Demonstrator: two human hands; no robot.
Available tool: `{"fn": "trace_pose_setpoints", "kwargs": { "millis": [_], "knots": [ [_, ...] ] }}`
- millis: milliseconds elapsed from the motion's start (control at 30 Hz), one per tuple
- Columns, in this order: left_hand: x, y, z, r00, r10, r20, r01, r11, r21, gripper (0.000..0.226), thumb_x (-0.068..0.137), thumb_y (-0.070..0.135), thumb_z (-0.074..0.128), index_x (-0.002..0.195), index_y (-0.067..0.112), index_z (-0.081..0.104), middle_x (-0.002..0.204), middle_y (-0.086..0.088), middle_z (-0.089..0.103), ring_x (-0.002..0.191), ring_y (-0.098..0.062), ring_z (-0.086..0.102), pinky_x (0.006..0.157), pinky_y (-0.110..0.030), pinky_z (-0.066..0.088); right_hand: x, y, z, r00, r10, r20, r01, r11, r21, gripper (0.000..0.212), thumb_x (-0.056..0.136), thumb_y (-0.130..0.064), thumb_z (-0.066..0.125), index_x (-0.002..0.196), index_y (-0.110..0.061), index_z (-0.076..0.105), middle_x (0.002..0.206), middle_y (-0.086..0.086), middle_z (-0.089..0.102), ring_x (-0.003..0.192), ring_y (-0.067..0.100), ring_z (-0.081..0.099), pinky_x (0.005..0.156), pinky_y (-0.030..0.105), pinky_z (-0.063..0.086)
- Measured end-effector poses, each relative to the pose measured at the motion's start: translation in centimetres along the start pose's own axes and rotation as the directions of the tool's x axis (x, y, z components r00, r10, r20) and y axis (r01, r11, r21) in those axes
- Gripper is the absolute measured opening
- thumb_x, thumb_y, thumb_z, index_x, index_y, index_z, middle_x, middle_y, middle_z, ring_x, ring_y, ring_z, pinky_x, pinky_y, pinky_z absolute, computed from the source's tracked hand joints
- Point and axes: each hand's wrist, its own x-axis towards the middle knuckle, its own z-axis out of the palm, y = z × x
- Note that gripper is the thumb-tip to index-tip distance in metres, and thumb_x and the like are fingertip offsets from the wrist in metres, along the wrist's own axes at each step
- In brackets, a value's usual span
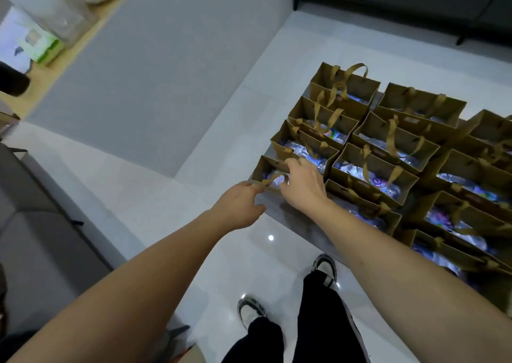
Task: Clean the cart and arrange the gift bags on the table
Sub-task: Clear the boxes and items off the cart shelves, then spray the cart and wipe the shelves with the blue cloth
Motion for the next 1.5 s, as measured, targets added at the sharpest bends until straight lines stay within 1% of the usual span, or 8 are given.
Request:
{"fn": "trace_pose_setpoints", "kwargs": {
  "millis": [200, 367, 667, 833, 1100, 1300, 1400, 1500],
  "knots": [
    [-4.5, -2.8, -0.9, 0.998, 0.001, -0.056, -0.004, 0.998, -0.058, 0.044, 0.1, 0.03, 0.056, 0.142, 0.017, 0.052, 0.142, -0.007, 0.054, 0.125, -0.023, 0.054, 0.1, -0.029, 0.043, -4.8, -3.3, -0.3, 0.999, -0.042, 0.017, 0.043, 0.994, -0.098, 0.057, 0.094, -0.029, 0.063, 0.147, -0.021, 0.042, 0.146, 0.008, 0.045, 0.135, 0.031, 0.04, 0.108, 0.043, 0.039],
    [-10.6, -9.6, -2.4, 0.988, -0.049, -0.144, 0.032, 0.992, -0.12, 0.051, 0.1, 0.035, 0.055, 0.148, 0.019, 0.045, 0.15, -0.004, 0.045, 0.134, -0.024, 0.046, 0.107, -0.033, 0.039, -8.7, -11.7, 1.2, 0.985, -0.17, 0.032, 0.173, 0.966, -0.19, 0.062, 0.094, -0.026, 0.06, 0.151, -0.02, 0.038, 0.149, 0.007, 0.044, 0.135, 0.029, 0.039, 0.109, 0.043, 0.038],
    [-27.0, -29.3, 1.0, 0.844, -0.426, -0.326, 0.254, 0.852, -0.458, 0.055, 0.1, 0.037, 0.055, 0.15, 0.019, 0.043, 0.154, -0.005, 0.041, 0.139, -0.025, 0.041, 0.113, -0.037, 0.036, -16.2, -31.0, 13.4, 0.838, -0.479, 0.263, 0.544, 0.774, -0.325, 0.066, 0.097, -0.035, 0.059, 0.154, -0.021, 0.031, 0.152, 0.005, 0.042, 0.136, 0.029, 0.039, 0.11, 0.038, 0.036],
    [-38.8, -38.7, 7.7, 0.638, -0.705, -0.31, 0.393, 0.644, -0.656, 0.055, 0.099, 0.038, 0.055, 0.149, 0.018, 0.043, 0.151, -0.005, 0.043, 0.139, -0.027, 0.04, 0.112, -0.038, 0.036, -22.6, -41.0, 24.6, 0.627, -0.63, 0.458, 0.772, 0.579, -0.262, 0.067, 0.096, -0.034, 0.06, 0.155, -0.021, 0.031, 0.153, 0.005, 0.042, 0.137, 0.029, 0.04, 0.11, 0.039, 0.037],
    [-56.8, -42.5, 21.1, 0.192, -0.981, -0.017, 0.496, 0.112, -0.861, 0.052, 0.096, 0.039, 0.06, 0.141, 0.016, 0.052, 0.138, -0.011, 0.052, 0.131, -0.032, 0.047, 0.109, -0.038, 0.038, -37.0, -49.0, 39.7, 0.108, -0.644, 0.758, 0.983, 0.182, 0.015, 0.062, 0.088, -0.037, 0.064, 0.144, -0.019, 0.047, 0.137, 0.008, 0.056, 0.125, 0.033, 0.052, 0.102, 0.041, 0.045],
    [-63.3, -39.1, 29.0, -0.122, -0.938, 0.324, 0.334, -0.346, -0.877, 0.051, 0.097, 0.035, 0.061, 0.143, 0.018, 0.051, 0.139, -0.005, 0.052, 0.127, -0.026, 0.051, 0.104, -0.035, 0.044, -44.2, -49.8, 46.5, -0.189, -0.443, 0.876, 0.978, -0.006, 0.208, 0.065, 0.09, -0.033, 0.067, 0.148, -0.016, 0.043, 0.138, 0.01, 0.054, 0.128, 0.031, 0.049, 0.105, 0.037, 0.042],
    [-65.7, -36.0, 31.4, -0.229, -0.847, 0.479, 0.208, -0.524, -0.826, 0.047, 0.097, 0.031, 0.061, 0.14, 0.015, 0.052, 0.135, -0.006, 0.052, 0.117, -0.027, 0.057, 0.086, -0.032, 0.049, -46.9, -50.3, 48.8, -0.305, -0.346, 0.887, 0.951, -0.065, 0.301, 0.06, 0.09, -0.03, 0.066, 0.145, -0.018, 0.046, 0.135, 0.008, 0.055, 0.124, 0.027, 0.051, 0.1, 0.035, 0.044],
    [-67.4, -32.2, 33.4, -0.336, -0.731, 0.594, 0.127, -0.66, -0.74, 0.045, 0.093, 0.029, 0.064, 0.135, 0.013, 0.056, 0.132, -0.01, 0.057, 0.121, -0.028, 0.054, 0.092, -0.029, 0.041, -49.9, -50.1, 50.8, -0.388, -0.26, 0.884, 0.922, -0.086, 0.379, 0.058, 0.091, -0.029, 0.064, 0.145, -0.017, 0.046, 0.132, 0.008, 0.056, 0.121, 0.029, 0.052, 0.096, 0.036, 0.047]
  ]
}}
